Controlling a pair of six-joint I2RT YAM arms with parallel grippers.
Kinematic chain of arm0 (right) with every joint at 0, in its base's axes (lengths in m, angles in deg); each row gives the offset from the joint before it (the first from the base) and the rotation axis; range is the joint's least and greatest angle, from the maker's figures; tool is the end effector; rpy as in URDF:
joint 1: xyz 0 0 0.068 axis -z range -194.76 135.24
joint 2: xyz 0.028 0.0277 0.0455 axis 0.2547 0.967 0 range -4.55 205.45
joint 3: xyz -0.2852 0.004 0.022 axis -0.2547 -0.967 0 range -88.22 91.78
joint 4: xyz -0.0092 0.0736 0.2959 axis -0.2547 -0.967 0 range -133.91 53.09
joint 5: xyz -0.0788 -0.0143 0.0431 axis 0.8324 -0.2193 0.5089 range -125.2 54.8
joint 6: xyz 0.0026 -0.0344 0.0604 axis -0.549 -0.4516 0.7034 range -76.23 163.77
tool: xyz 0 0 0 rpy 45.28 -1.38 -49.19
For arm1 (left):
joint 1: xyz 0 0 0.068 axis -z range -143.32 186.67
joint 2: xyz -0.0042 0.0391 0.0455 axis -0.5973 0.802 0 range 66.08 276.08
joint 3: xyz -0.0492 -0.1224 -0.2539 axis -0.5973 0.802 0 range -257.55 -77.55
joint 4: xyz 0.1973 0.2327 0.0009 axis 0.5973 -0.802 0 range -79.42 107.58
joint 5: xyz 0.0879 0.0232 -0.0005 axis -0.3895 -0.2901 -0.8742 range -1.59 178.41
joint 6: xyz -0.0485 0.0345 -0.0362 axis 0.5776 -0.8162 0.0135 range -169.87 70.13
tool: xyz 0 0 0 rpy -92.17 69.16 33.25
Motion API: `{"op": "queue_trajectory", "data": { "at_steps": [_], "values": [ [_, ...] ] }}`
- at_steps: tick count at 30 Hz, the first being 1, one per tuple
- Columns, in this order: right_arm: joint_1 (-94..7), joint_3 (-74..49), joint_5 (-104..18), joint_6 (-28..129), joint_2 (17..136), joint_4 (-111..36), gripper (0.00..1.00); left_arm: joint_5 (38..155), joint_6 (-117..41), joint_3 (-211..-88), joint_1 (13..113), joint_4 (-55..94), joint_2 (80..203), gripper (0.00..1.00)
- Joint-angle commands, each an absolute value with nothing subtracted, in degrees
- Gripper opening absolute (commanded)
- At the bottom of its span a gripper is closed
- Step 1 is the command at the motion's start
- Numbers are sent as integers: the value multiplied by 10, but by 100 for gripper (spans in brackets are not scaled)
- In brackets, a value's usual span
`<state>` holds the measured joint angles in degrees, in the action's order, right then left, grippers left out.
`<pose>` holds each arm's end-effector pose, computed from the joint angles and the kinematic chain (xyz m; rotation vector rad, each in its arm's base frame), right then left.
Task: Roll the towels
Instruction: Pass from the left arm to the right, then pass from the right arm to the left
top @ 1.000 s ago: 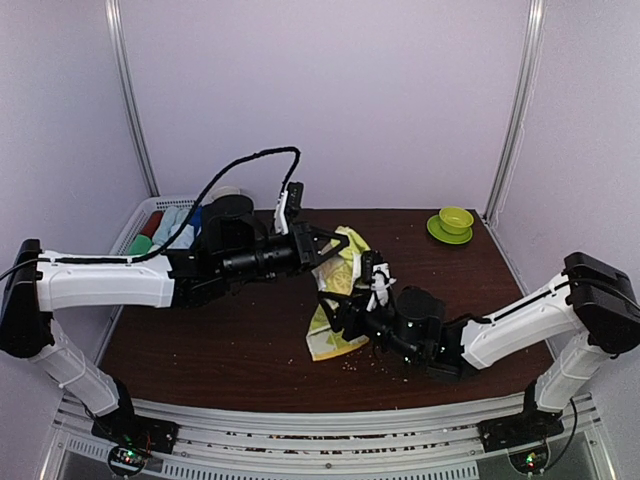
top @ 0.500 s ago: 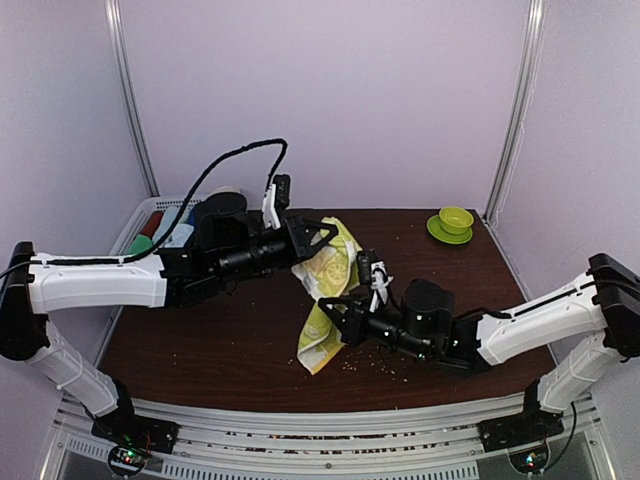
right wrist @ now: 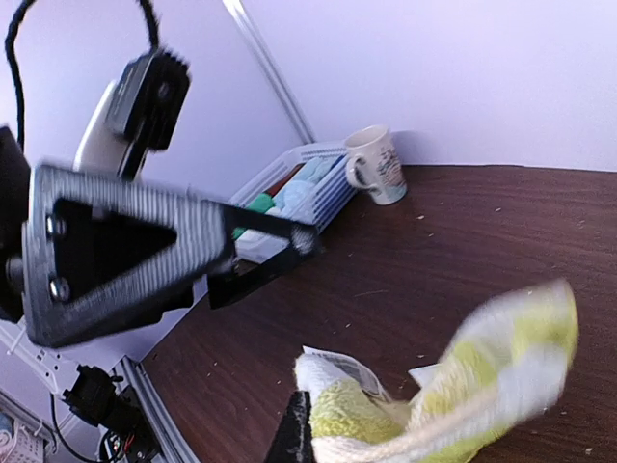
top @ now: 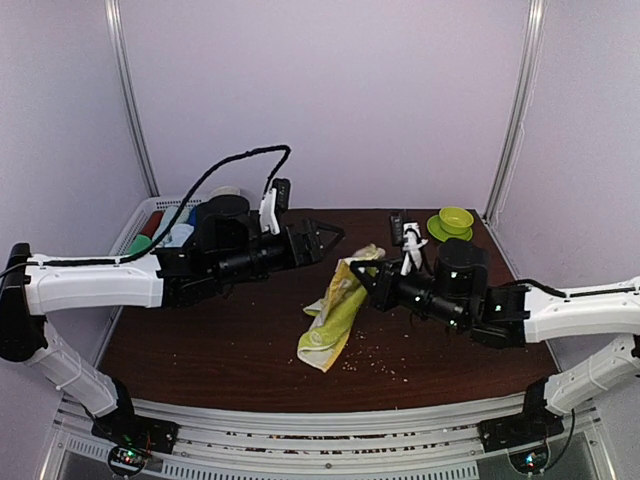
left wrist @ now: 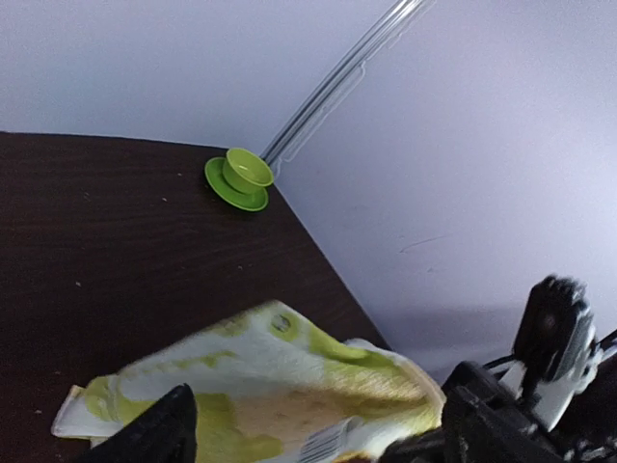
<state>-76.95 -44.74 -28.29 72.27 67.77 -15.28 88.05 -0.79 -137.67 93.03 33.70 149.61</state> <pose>0.1686 0.3054 0.2741 -0.4334 1.7639 1.0606 0.2270 -0.3405 0.3123 0.1152 1.8936 -1.3251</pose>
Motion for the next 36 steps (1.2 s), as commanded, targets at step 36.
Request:
{"op": "queue_trajectory", "data": {
  "at_steps": [36],
  "values": [
    [-657,-312,-444,720,671,-364,0,874,-422,-1332,952,422,1489,98]
  ]
}}
